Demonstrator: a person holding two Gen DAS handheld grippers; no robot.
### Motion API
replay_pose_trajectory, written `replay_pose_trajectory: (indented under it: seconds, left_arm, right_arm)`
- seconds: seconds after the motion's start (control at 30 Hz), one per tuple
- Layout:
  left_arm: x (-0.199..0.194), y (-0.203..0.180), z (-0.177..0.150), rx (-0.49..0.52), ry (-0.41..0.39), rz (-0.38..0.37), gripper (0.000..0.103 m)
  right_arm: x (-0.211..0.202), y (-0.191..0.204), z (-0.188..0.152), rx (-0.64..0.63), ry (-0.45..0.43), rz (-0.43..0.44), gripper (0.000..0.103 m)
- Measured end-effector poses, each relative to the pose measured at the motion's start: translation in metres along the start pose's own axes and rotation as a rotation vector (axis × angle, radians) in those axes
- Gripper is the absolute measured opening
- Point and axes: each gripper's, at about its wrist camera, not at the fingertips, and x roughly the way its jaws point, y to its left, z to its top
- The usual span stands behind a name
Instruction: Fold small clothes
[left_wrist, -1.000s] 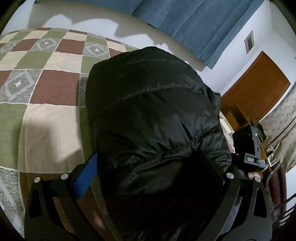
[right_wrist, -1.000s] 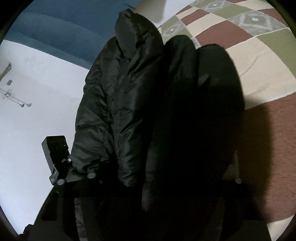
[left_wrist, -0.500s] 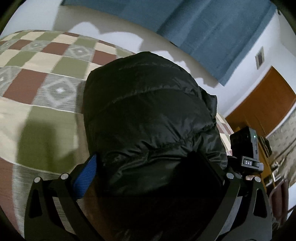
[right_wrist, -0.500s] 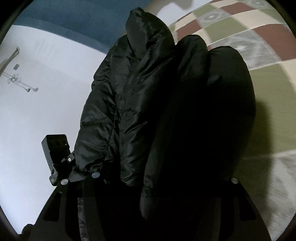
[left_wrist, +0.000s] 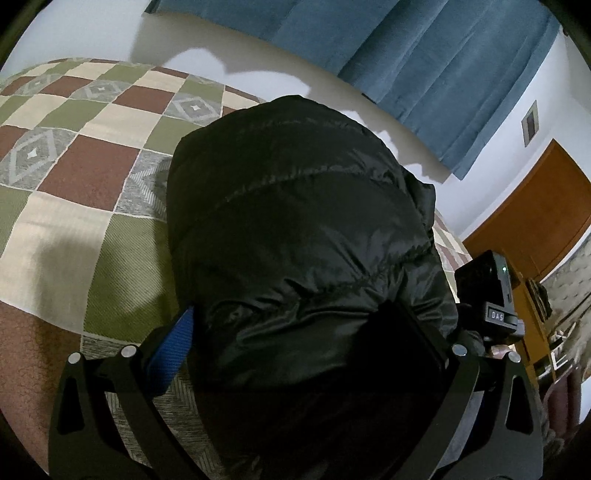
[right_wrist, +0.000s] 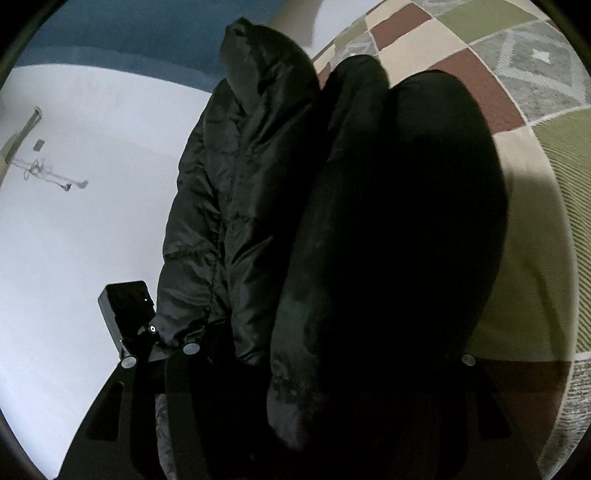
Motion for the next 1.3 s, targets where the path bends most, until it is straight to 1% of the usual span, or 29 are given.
replay_pose_trajectory:
  seconds: [0.07, 0.13, 0.27, 0.33, 0.37, 0.4, 0.43, 0.53, 0.57, 0.67, 0.7, 0.73, 0.77, 0.83, 0.93, 0.97, 1.0, 1.03, 1.1, 1.13, 1.17, 1.2, 1.23, 1.3]
  left_arm:
    - [-0.003, 0.003, 0.001, -0.007, -0.002, -0.003, 0.1]
    - [-0.004, 0.008, 0.0, -0.014, -0.002, -0.004, 0.1]
    - [-0.003, 0.006, -0.003, -0.008, -0.006, 0.006, 0.1]
    - [-0.006, 0.004, -0.002, -0.007, -0.002, 0.007, 0.1]
    - [-0.009, 0.005, 0.001, -0.01, -0.002, 0.003, 0.1]
    - [-0.013, 0.004, 0.003, -0.015, -0.005, -0.005, 0.1]
    - [-0.017, 0.004, 0.006, -0.019, -0.012, -0.011, 0.1]
    - [-0.035, -0.002, 0.018, -0.011, -0.067, -0.036, 0.1]
    - [-0.038, -0.003, 0.023, -0.004, -0.08, -0.039, 0.1]
    - [-0.031, -0.006, 0.036, 0.015, -0.071, -0.027, 0.1]
    - [-0.025, -0.008, 0.04, 0.02, -0.059, -0.02, 0.1]
    - [-0.018, -0.009, 0.043, 0.027, -0.042, -0.022, 0.1]
    - [-0.013, -0.01, 0.045, 0.032, -0.029, -0.022, 0.1]
    - [-0.002, -0.014, 0.049, 0.051, -0.006, -0.005, 0.1]
    - [0.01, -0.018, 0.055, 0.074, 0.01, 0.024, 0.1]
    - [0.013, -0.018, 0.056, 0.076, 0.016, 0.029, 0.1]
    - [0.016, -0.018, 0.058, 0.075, 0.025, 0.034, 0.1]
    - [0.021, -0.018, 0.059, 0.074, 0.04, 0.044, 0.1]
    - [0.029, -0.018, 0.06, 0.085, 0.067, 0.071, 0.1]
    - [0.037, -0.018, 0.059, 0.094, 0.09, 0.085, 0.1]
    - [0.042, -0.018, 0.058, 0.1, 0.104, 0.092, 0.1]
    - [0.05, -0.018, 0.057, 0.105, 0.119, 0.105, 0.1]
    - [0.058, -0.017, 0.056, 0.107, 0.131, 0.119, 0.1]
    - [0.065, -0.015, 0.057, 0.101, 0.141, 0.12, 0.1]
  right_arm:
    - [0.002, -0.004, -0.001, 0.012, 0.0, 0.018, 0.057]
    - [0.005, -0.005, -0.002, 0.002, 0.001, 0.018, 0.057]
    - [-0.005, -0.015, -0.002, 0.009, -0.006, 0.029, 0.056]
    - [-0.012, -0.017, -0.002, 0.024, -0.006, 0.032, 0.058]
    - [-0.019, -0.018, 0.0, 0.037, 0.001, 0.015, 0.061]
    - [-0.024, -0.016, 0.0, 0.038, 0.001, -0.008, 0.064]
    - [-0.031, -0.014, 0.001, 0.031, -0.005, -0.053, 0.065]
    - [-0.057, 0.011, 0.009, -0.052, -0.058, -0.259, 0.065]
    - [-0.064, 0.02, 0.011, -0.074, -0.083, -0.299, 0.065]
    - [-0.075, 0.044, 0.02, -0.142, -0.135, -0.439, 0.065]
    - [-0.078, 0.05, 0.023, -0.154, -0.154, -0.472, 0.065]
    - [-0.079, 0.055, 0.026, -0.16, -0.175, -0.481, 0.065]
    - [-0.078, 0.058, 0.029, -0.164, -0.181, -0.471, 0.065]
    - [-0.075, 0.061, 0.037, -0.164, -0.185, -0.42, 0.065]
    - [-0.054, 0.071, 0.051, -0.183, -0.161, -0.285, 0.065]
    - [-0.044, 0.07, 0.06, -0.186, -0.143, -0.219, 0.065]
    - [-0.033, 0.075, 0.062, -0.179, -0.129, -0.195, 0.065]
    - [-0.023, 0.074, 0.066, -0.164, -0.107, -0.182, 0.065]
    - [-0.005, 0.061, 0.076, -0.131, -0.052, -0.258, 0.065]
    - [0.004, 0.05, 0.08, -0.105, -0.028, -0.283, 0.065]
    - [0.015, 0.035, 0.082, -0.066, 0.0, -0.276, 0.065]
    - [0.019, 0.026, 0.083, -0.045, 0.005, -0.262, 0.065]
    - [0.02, 0.02, 0.082, -0.031, 0.003, -0.251, 0.065]
    - [0.018, 0.013, 0.082, -0.005, -0.01, -0.234, 0.065]
